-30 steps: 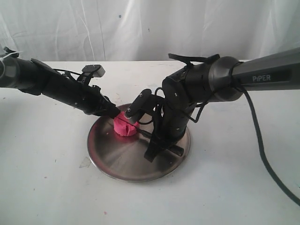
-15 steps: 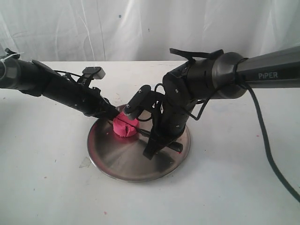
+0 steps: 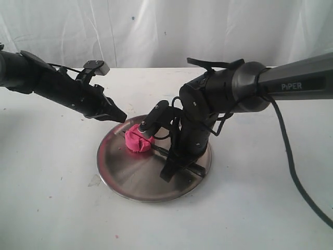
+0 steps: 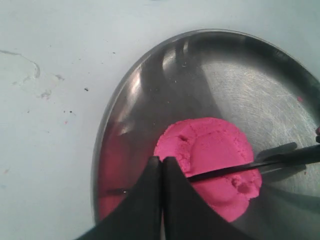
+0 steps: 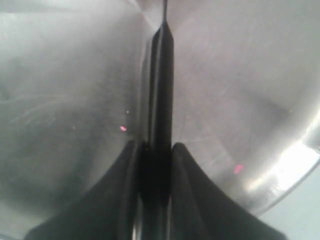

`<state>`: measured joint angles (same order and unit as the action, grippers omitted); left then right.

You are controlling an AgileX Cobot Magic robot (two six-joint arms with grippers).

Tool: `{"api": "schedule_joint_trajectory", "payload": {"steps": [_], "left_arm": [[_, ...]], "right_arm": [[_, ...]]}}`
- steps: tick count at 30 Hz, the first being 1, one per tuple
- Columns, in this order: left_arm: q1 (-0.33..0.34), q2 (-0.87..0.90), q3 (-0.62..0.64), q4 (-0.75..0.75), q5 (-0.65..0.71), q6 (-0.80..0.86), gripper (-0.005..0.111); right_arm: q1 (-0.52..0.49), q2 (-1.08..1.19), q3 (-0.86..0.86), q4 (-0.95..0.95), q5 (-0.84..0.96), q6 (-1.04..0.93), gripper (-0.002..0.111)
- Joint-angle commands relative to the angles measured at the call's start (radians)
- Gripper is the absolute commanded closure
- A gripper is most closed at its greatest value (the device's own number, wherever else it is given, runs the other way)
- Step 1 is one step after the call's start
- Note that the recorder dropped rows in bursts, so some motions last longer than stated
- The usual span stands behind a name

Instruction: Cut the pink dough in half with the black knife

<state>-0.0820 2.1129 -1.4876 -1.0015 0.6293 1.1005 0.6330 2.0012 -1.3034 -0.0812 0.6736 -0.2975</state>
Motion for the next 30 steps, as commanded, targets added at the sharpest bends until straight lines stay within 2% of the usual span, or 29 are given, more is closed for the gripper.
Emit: {"api": "schedule_joint_trajectory", "payload": {"steps": [1, 15, 30], "left_arm": [[0.001, -0.011, 0.008, -0.006, 0.029, -0.004, 0.107], [0.001, -0.011, 0.008, -0.006, 0.037, -0.005, 0.107], [0.001, -0.011, 0.008, -0.006, 0.044, -0.005, 0.107]], "right_arm": [[-0.006, -0.02, -0.003, -0.003, 0.036, 0.003, 0.108], [-0.006, 0.015, -0.131, -0.004, 0.144, -0.01, 0.108], [-0.006, 0.039, -0.143, -0.048, 0.287, -0.013, 0.108]]}}
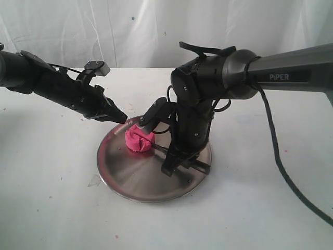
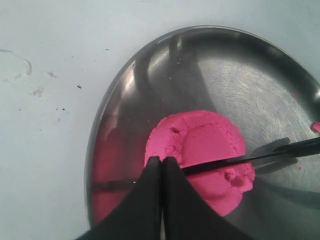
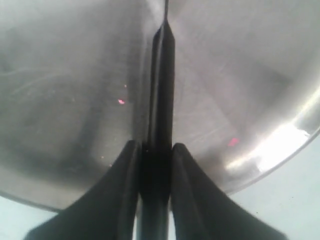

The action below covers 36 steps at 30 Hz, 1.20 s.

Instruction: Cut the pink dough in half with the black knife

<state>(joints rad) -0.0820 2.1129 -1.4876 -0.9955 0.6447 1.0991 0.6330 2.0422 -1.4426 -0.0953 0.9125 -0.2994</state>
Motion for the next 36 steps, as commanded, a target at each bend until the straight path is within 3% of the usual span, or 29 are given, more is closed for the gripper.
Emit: {"api": "schedule_joint_trajectory", "payload": {"steps": [1, 22, 36], "left_arm": [[0.001, -0.011, 0.008, -0.012, 0.028, -0.004, 0.107], [0.001, -0.011, 0.008, -0.016, 0.035, -0.005, 0.107], [0.001, -0.011, 0.008, -0.016, 0.037, -0.005, 0.107]], "right_arm": [[-0.006, -0.002, -0.003, -0.047, 0.058, -0.011, 0.108], [0.029, -0.006, -0.021, -0.034, -0.042, -0.037, 0.108], [0.029, -0.006, -0.021, -0.011, -0.007, -0.039, 0.108]]}}
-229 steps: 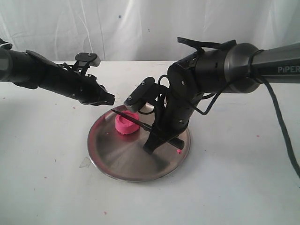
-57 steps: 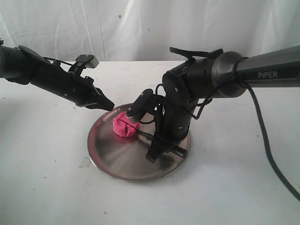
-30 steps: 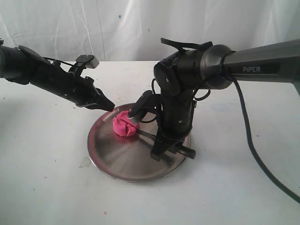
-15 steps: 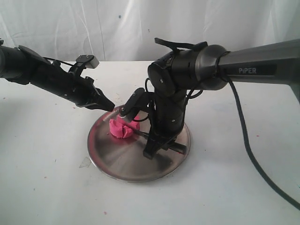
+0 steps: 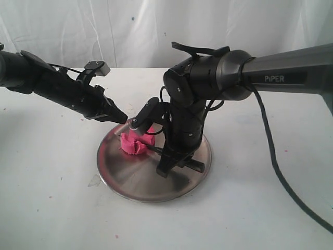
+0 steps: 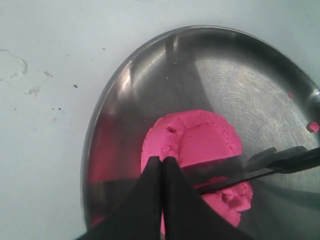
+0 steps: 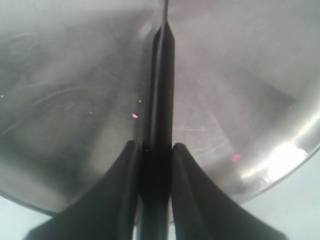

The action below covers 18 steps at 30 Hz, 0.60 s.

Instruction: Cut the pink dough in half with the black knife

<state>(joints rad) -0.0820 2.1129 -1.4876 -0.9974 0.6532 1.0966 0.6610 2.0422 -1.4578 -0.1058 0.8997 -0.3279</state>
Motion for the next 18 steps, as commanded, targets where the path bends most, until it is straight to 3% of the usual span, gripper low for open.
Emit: {"api": "schedule_joint_trajectory", "payload": {"steps": [1, 18], "left_arm": [[0.001, -0.011, 0.008, -0.015, 0.029, -0.002, 0.107], [0.001, -0.011, 0.008, -0.015, 0.042, -0.032, 0.107]], "right_arm": [[0.001, -0.006, -0.006, 0.0, 0.005, -0.004, 0.108], [-0.003, -0.006, -0.006, -0.183, -0.014, 0.19, 0.108]]}}
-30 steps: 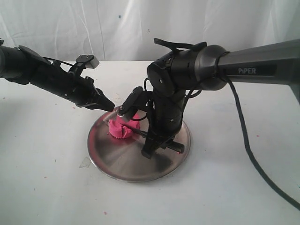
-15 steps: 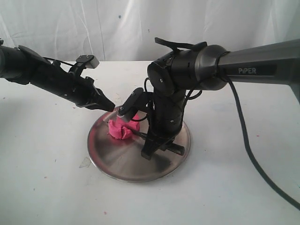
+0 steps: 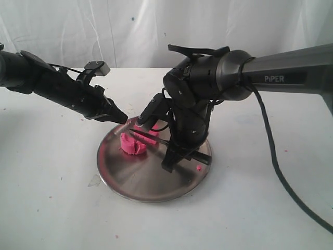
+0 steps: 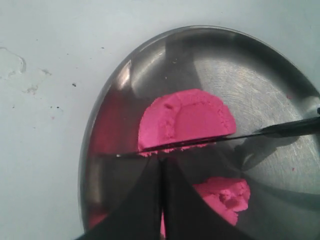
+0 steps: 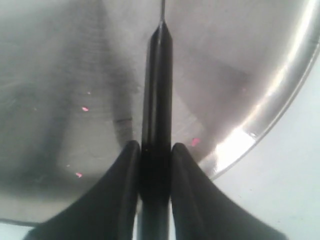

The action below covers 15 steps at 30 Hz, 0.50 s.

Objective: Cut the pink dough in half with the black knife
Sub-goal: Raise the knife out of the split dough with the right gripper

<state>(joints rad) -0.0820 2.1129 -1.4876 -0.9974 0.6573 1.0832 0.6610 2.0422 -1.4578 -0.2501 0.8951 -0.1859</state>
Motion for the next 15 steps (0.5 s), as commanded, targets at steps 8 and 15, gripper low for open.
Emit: {"api": "schedule_joint_trajectory", "payload": {"steps": [8, 15], "left_arm": [[0.001, -0.054, 0.008, -0.012, 0.052, -0.019, 0.107], [0.016, -0.122, 0.008, 0.005, 0.052, -0.04, 0.107]], "right_arm": [[-0.003, -0.048, -0.006, 0.039, -0.084, 0.055, 0.108], [-0.003, -0.121, -0.006, 0.039, -0.086, 0.089, 0.108]]}}
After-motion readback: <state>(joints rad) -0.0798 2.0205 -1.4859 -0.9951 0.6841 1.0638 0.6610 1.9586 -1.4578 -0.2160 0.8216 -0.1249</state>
